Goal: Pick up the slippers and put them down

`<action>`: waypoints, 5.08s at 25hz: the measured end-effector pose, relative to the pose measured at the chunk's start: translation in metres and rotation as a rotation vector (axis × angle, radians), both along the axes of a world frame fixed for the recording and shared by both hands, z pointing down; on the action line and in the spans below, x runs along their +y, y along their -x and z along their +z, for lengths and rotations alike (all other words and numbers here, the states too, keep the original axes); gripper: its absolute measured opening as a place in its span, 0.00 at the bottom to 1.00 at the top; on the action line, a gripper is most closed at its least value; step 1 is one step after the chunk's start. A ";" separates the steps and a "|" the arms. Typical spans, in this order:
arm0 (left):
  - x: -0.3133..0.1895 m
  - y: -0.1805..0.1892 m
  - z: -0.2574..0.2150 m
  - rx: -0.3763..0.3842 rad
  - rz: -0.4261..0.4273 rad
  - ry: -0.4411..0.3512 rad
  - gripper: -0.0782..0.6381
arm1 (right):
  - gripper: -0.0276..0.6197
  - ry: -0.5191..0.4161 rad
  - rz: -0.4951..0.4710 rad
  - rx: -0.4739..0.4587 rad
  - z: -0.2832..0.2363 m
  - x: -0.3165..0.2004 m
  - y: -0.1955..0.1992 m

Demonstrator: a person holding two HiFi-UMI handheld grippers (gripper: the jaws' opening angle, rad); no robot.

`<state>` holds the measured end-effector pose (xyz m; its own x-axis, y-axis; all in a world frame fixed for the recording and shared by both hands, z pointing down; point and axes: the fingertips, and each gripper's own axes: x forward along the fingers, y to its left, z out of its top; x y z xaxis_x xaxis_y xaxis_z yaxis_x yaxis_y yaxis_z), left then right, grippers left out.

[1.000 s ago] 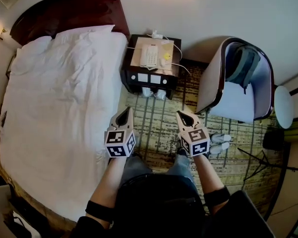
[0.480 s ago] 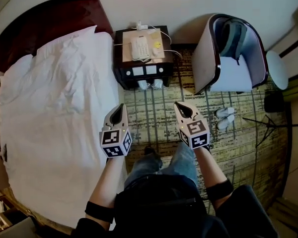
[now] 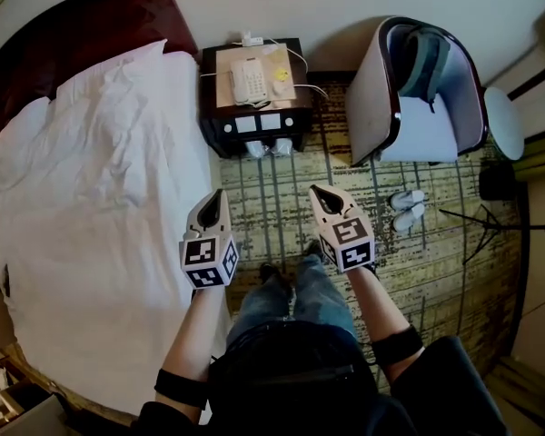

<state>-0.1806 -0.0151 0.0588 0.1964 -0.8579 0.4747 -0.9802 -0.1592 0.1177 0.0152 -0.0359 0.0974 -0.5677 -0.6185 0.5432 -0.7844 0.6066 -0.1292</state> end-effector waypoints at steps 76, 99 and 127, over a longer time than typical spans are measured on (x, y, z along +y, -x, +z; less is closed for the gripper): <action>-0.213 -0.016 0.658 -0.141 0.188 -0.226 0.11 | 0.53 0.665 0.504 -0.841 0.843 -0.296 0.005; -0.200 -0.004 0.662 -0.190 0.213 -0.221 0.11 | 0.24 0.571 0.492 -1.052 0.844 -0.327 0.029; -0.223 -0.013 0.668 -0.127 0.228 -0.256 0.11 | 0.23 0.520 0.426 -1.131 0.786 -0.178 0.019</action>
